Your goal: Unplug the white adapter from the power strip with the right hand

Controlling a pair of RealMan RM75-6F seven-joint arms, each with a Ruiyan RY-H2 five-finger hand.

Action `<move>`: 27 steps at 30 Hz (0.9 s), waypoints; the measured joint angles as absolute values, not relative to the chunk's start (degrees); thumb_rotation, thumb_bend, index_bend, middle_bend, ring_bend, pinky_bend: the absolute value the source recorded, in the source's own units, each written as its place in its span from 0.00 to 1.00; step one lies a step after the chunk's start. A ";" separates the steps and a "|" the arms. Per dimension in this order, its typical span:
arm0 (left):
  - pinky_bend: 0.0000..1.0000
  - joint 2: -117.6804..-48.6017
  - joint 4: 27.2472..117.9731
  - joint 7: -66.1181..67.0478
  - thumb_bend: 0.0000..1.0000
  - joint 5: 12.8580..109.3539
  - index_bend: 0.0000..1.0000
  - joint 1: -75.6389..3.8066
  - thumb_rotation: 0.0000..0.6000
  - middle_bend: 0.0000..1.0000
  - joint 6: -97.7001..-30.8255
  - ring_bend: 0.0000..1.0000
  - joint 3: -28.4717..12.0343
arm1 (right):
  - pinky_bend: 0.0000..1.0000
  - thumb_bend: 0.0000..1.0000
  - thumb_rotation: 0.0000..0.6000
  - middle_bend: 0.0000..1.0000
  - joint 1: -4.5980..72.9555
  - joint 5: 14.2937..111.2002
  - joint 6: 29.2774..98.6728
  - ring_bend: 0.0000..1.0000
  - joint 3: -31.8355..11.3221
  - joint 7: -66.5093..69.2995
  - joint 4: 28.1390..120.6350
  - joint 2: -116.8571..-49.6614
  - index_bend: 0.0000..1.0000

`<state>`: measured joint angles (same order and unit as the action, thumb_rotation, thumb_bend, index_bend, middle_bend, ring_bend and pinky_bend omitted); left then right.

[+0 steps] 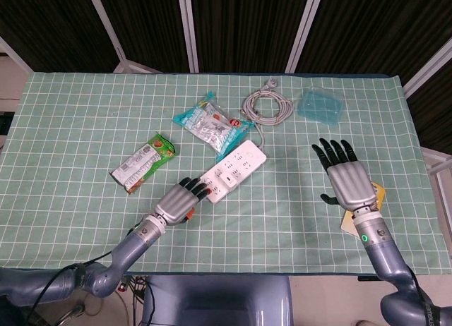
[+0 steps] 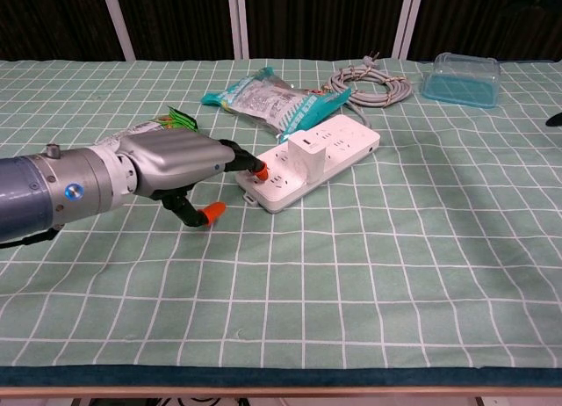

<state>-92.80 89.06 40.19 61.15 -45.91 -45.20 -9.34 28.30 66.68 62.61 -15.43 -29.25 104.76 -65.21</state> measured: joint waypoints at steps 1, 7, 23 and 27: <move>0.16 -93.11 88.82 40.18 0.51 60.94 0.17 -46.13 1.00 0.13 -45.29 0.07 -9.09 | 0.00 0.17 1.00 0.00 29.16 65.90 62.05 0.00 -15.56 -30.04 104.51 -65.61 0.00; 0.16 -94.32 87.53 39.60 0.51 60.66 0.17 -47.18 1.00 0.13 -45.76 0.07 -7.86 | 0.00 0.17 1.00 0.00 32.81 65.99 59.83 0.00 -15.63 -31.84 103.47 -67.32 0.00; 0.16 -94.49 86.93 37.03 0.51 60.91 0.17 -49.15 1.00 0.13 -46.87 0.07 -6.22 | 0.08 0.17 1.00 0.03 41.39 64.18 54.85 0.01 -14.17 -35.00 96.72 -75.99 0.07; 0.16 -94.54 86.83 36.65 0.51 60.74 0.17 -49.37 1.00 0.13 -47.03 0.07 -5.74 | 0.12 0.17 1.00 0.09 42.80 62.08 53.97 0.06 -13.51 -35.94 94.28 -78.15 0.17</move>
<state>-94.54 86.83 36.65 60.74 -49.37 -47.03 -5.74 42.80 62.08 53.97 -13.51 -35.94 94.28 -78.15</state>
